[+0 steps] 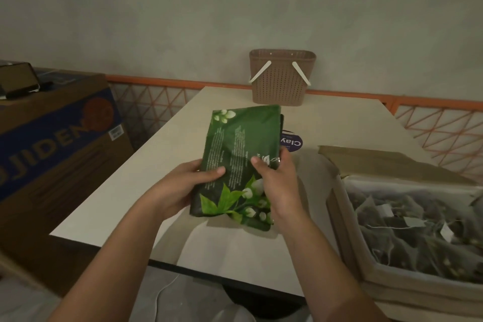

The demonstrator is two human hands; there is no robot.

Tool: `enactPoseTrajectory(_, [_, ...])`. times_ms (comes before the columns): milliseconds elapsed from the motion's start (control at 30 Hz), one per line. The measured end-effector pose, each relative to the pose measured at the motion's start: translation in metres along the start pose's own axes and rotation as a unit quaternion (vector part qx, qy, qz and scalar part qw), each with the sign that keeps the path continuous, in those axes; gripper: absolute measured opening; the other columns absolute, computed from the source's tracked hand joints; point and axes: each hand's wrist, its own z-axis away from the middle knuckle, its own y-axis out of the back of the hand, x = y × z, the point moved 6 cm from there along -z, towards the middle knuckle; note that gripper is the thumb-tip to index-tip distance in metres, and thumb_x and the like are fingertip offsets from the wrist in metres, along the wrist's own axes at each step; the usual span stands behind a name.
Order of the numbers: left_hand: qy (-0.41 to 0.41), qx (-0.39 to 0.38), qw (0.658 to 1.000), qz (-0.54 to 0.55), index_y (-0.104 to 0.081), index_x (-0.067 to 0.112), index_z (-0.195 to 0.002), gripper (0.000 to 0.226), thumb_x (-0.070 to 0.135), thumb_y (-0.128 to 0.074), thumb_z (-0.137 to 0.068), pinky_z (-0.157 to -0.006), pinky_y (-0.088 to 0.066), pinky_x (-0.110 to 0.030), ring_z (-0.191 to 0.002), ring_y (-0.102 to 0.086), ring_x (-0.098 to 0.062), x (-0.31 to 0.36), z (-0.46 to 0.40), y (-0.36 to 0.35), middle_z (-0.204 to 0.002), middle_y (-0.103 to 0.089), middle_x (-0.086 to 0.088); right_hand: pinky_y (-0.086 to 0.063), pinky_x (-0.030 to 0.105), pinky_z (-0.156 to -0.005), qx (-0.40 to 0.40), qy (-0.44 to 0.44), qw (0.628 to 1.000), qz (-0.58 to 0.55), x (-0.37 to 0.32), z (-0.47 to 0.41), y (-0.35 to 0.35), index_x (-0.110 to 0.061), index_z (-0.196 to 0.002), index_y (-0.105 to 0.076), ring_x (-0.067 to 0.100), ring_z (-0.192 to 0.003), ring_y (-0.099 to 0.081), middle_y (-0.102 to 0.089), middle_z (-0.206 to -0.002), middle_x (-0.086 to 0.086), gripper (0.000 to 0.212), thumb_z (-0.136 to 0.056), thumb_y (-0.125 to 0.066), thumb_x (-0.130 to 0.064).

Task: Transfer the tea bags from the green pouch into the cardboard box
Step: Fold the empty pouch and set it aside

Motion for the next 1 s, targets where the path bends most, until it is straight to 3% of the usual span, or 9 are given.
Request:
enactPoseTrajectory(167, [-0.056, 0.066, 0.995, 0.047, -0.068, -0.001, -0.121, 0.046, 0.007, -0.073, -0.076, -0.075, -0.063, -0.032, -0.088, -0.076, -0.027, -0.004, -0.005, 0.014, -0.115, -0.073, -0.022, -0.052, 0.034, -0.092, -0.012, -0.018, 1.0, -0.015, 0.011, 0.002, -0.007, -0.029, -0.107, -0.058, 0.012, -0.103, -0.066, -0.069, -0.111, -0.006, 0.013, -0.098, -0.054, -0.021])
enactPoseTrajectory(300, [-0.078, 0.102, 0.989, 0.073, -0.067, 0.002, -0.122, 0.033, -0.001, -0.065, -0.088, -0.074, -0.064, -0.033, -0.085, -0.076, -0.026, -0.006, -0.001, 0.013, -0.113, -0.074, -0.021, -0.052, 0.047, -0.095, -0.029, -0.043, 0.999, 0.002, 0.025, 0.005, -0.012, -0.03, -0.105, -0.058, 0.019, -0.103, -0.067, -0.071, -0.11, -0.002, 0.01, -0.099, -0.05, -0.03])
enactPoseTrajectory(533, [-0.057, 0.114, 0.991, 0.05, -0.067, 0.014, -0.124, 0.03, 0.031, -0.056, -0.102, -0.09, -0.057, -0.038, -0.104, -0.074, -0.029, 0.001, 0.007, 0.015, -0.113, -0.076, -0.012, -0.051, 0.05, -0.097, -0.083, -0.054, 0.995, 0.019, 0.019, 0.0, -0.006, -0.028, -0.103, -0.067, 0.021, -0.1, -0.07, -0.075, -0.104, -0.002, 0.014, -0.092, -0.06, -0.024])
enactPoseTrajectory(700, [-0.066, 0.11, 0.991, 0.047, -0.066, 0.012, -0.127, 0.028, 0.017, -0.057, -0.101, -0.08, -0.063, -0.035, -0.101, -0.074, -0.029, 0.005, 0.005, 0.014, -0.114, -0.076, -0.013, -0.051, 0.051, -0.095, -0.068, -0.082, 0.994, -0.014, 0.022, 0.0, 0.0, -0.019, -0.105, -0.069, 0.026, -0.096, -0.071, -0.075, -0.101, 0.005, 0.02, -0.097, -0.054, -0.028])
enactPoseTrajectory(833, [-0.045, 0.096, 0.991, 0.08, -0.065, 0.013, -0.127, 0.028, 0.009, -0.052, -0.102, -0.074, -0.064, -0.034, -0.092, -0.076, -0.027, 0.003, -0.002, 0.01, -0.115, -0.075, -0.014, -0.053, 0.051, -0.093, -0.048, -0.098, 0.992, -0.062, 0.023, -0.006, 0.001, -0.026, -0.114, -0.066, 0.026, -0.097, -0.071, -0.074, -0.106, 0.003, 0.024, -0.099, -0.049, -0.018])
enactPoseTrajectory(1000, [0.004, 0.08, 0.991, 0.106, -0.064, 0.024, -0.11, 0.024, 0.022, -0.039, -0.109, -0.052, -0.057, -0.022, -0.067, -0.075, -0.011, -0.003, -0.007, 0.002, -0.088, -0.079, 0.005, -0.056, 0.047, -0.086, -0.022, -0.123, 0.985, -0.12, 0.022, -0.013, -0.001, -0.032, -0.105, -0.065, 0.026, -0.093, -0.072, -0.075, -0.104, 0.003, 0.031, -0.101, -0.043, -0.011])
